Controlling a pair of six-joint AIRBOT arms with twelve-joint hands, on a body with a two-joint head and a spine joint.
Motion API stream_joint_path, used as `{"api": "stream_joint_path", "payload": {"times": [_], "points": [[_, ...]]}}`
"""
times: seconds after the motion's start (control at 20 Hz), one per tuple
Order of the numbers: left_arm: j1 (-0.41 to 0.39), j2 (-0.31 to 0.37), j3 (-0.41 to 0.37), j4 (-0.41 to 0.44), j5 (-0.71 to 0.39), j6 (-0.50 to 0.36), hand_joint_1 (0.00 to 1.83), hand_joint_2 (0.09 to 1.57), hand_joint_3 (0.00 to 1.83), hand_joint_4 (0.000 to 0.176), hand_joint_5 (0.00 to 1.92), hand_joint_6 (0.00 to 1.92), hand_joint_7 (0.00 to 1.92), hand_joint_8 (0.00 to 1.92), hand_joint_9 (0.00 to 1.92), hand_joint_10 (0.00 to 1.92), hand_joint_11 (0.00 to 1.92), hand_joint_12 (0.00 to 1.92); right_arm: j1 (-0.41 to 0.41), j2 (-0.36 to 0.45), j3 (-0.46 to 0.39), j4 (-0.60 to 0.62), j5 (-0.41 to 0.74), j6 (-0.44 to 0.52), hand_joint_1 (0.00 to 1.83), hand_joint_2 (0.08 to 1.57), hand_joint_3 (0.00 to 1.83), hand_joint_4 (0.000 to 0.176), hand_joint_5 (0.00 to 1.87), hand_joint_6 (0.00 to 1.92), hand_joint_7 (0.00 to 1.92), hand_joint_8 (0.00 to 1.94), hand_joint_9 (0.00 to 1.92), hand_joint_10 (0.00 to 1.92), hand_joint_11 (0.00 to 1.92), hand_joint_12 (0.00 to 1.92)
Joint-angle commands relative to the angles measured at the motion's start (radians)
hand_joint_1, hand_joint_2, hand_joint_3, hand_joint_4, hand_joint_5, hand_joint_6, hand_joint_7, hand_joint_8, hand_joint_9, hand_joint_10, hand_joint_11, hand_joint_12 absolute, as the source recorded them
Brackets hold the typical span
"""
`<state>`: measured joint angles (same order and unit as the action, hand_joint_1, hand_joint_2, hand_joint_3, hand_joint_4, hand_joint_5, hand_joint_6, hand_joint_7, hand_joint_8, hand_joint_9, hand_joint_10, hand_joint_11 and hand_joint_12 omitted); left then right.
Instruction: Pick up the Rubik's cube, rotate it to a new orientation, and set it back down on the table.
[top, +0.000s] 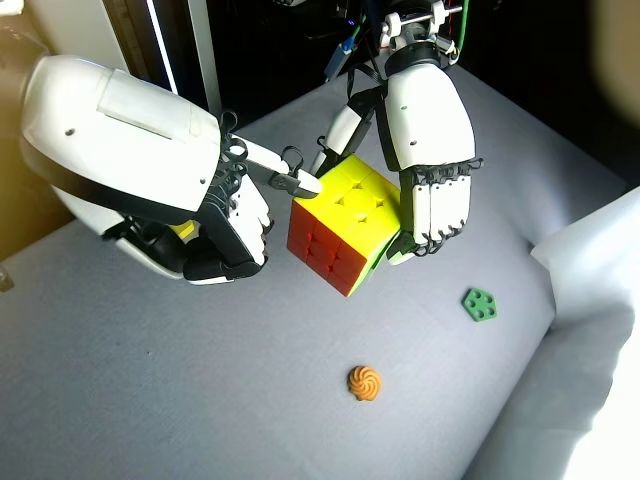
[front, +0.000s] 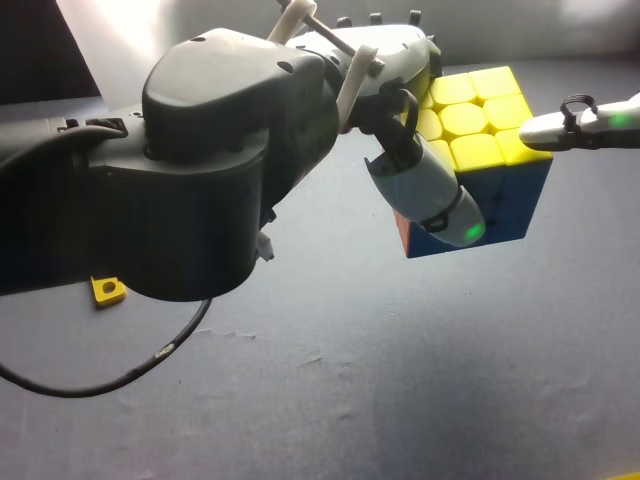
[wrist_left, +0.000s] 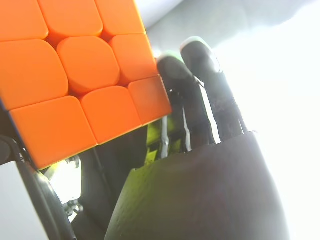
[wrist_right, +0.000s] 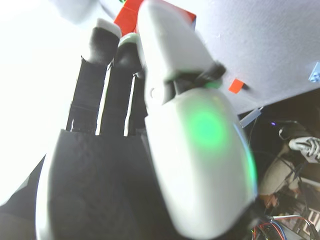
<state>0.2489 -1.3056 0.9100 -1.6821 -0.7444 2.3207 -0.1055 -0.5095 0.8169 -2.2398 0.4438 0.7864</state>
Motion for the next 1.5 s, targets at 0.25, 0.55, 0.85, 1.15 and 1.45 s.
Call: {"api": "stream_joint_path", "payload": {"times": [0.25,0.55,0.85,1.15,1.45], "points": [[-0.021,0.004,0.003,0.076,0.012,-0.008,1.11,1.33,0.00,0.000,0.71,1.44,0.50,1.77,0.32,1.92,0.26,1.92,0.010,-0.001,0.009,0.033,-0.064,-0.007,1.31,1.25,0.10,0.022,0.00,0.00,0.64,1.64,0.89,1.92,0.87,1.92],[-0.021,0.006,0.005,0.076,0.012,-0.008,1.14,1.31,0.00,0.000,0.75,1.39,0.52,1.73,0.32,1.92,0.27,1.92,0.031,-0.002,0.009,0.042,-0.059,-0.007,1.33,1.21,0.07,0.022,0.00,0.00,0.73,1.50,0.97,1.92,0.91,1.92],[-0.025,0.008,0.007,0.076,0.012,-0.007,1.17,1.29,0.00,0.000,0.81,1.25,0.56,1.73,0.37,1.92,0.34,1.92,0.023,0.000,0.008,0.049,-0.023,0.004,1.31,1.25,0.08,0.036,0.00,0.00,0.67,1.59,0.94,1.92,0.87,1.92],[-0.025,0.008,0.005,0.073,0.012,-0.005,1.09,1.36,0.02,0.000,0.66,1.56,0.44,1.85,0.27,1.92,0.22,1.92,-0.005,-0.001,0.008,0.049,-0.022,0.004,1.32,1.24,0.07,0.050,0.01,0.00,0.67,1.57,0.91,1.92,0.85,1.92],[-0.025,0.008,0.006,0.073,0.012,-0.004,1.14,1.32,0.00,0.000,0.74,1.39,0.49,1.79,0.27,1.92,0.21,1.92,-0.015,-0.002,0.004,0.049,-0.022,0.004,1.32,1.24,0.06,0.038,0.00,0.00,0.69,1.55,0.93,1.92,0.85,1.92]]}}
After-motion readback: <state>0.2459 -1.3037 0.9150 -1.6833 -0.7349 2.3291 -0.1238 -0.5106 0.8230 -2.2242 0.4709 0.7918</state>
